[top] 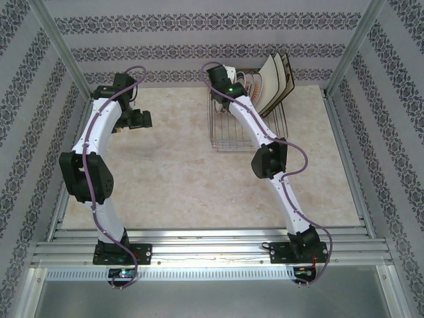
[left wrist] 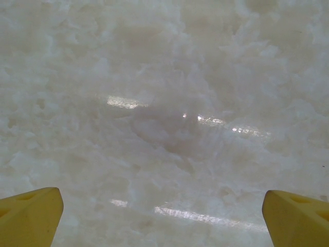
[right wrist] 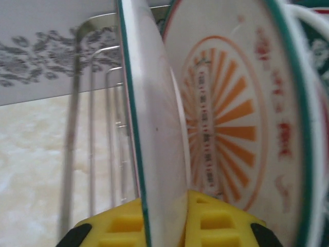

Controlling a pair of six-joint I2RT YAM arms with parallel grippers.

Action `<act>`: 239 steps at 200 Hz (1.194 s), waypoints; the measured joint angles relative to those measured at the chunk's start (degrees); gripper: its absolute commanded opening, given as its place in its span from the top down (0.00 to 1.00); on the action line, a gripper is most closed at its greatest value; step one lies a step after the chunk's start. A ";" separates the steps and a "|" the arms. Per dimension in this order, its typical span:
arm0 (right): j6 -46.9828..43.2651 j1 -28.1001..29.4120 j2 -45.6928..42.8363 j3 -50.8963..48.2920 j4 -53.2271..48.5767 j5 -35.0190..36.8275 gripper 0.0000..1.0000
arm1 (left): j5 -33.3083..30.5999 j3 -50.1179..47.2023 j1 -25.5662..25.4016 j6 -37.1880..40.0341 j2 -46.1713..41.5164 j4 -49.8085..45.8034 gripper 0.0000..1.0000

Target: Unload the plates from the dish rack

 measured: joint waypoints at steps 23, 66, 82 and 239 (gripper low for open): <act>0.09 -0.31 0.00 0.00 0.04 0.09 1.00 | -0.22 -0.09 0.00 -0.02 0.00 0.07 0.00; -0.76 0.04 0.00 0.00 0.02 1.03 1.00 | -0.50 -0.66 0.00 0.00 -0.02 0.79 0.00; -1.18 0.15 -0.02 -0.02 0.02 1.36 1.00 | -0.79 -0.74 0.00 0.00 -0.02 0.83 0.00; -7.50 2.03 -16.59 -0.72 -4.13 -0.15 1.00 | -1.66 -1.95 0.00 0.00 -0.02 1.75 0.00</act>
